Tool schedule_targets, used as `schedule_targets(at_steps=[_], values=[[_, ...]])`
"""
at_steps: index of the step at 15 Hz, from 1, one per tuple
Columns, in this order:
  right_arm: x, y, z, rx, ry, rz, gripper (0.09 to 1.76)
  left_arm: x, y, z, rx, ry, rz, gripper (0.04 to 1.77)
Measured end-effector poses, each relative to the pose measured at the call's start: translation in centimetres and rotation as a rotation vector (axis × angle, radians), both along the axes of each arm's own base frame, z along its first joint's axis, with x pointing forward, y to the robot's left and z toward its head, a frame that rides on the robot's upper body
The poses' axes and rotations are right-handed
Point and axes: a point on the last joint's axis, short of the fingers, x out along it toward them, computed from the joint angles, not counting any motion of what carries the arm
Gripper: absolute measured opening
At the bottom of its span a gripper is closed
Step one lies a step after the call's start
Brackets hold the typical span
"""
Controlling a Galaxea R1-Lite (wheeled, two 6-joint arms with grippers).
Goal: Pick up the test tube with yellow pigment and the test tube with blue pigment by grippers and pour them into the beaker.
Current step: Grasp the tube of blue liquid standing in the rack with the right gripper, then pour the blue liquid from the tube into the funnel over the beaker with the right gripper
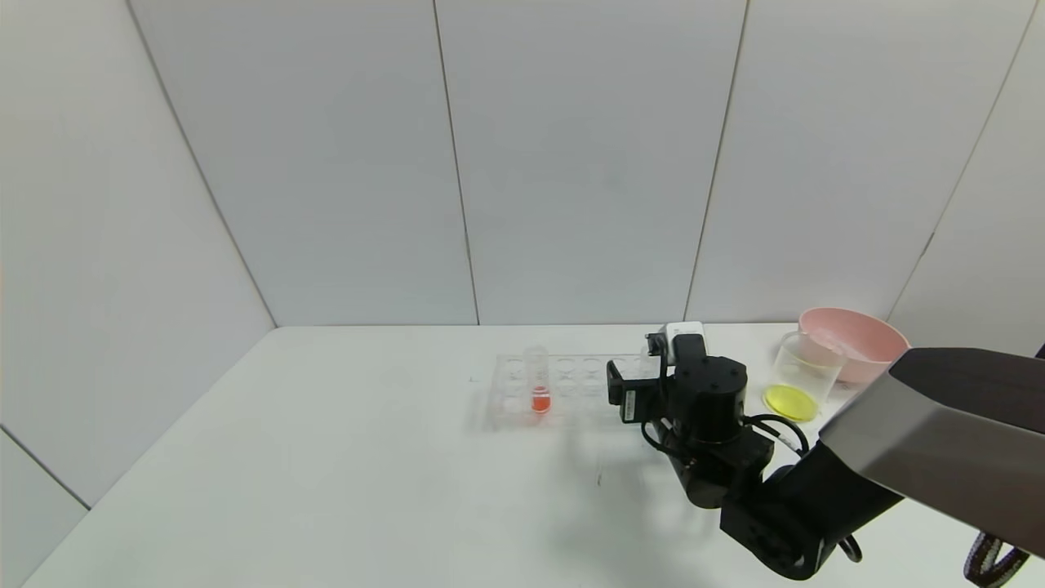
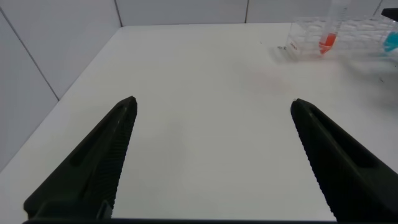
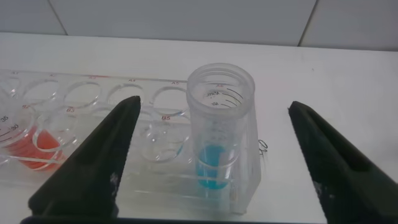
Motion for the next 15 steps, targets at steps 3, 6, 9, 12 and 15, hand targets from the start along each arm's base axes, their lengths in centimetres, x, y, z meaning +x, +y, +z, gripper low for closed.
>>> schedule_targets(at_steps=[3,6,9,12,15], values=[[0.14,-0.03,0.03,0.004,-0.006,-0.003,1.15,0.00,0.00,0.00,0.000,0.000,0.000,1.76],[0.28,-0.16,-0.05,0.005,-0.008,-0.007,0.81,0.00,0.00,0.00,0.000,0.000,0.000,1.76],[0.39,-0.36,-0.10,0.004,-0.007,-0.012,0.50,0.00,0.00,0.00,0.000,0.000,0.000,1.76],[0.36,-0.54,-0.08,0.004,-0.005,-0.015,0.50,0.00,0.00,0.00,0.000,0.000,0.000,1.76],[0.26,-0.65,0.25,0.006,-0.008,-0.017,0.50,0.00,0.00,0.00,0.000,0.000,0.000,1.76]])
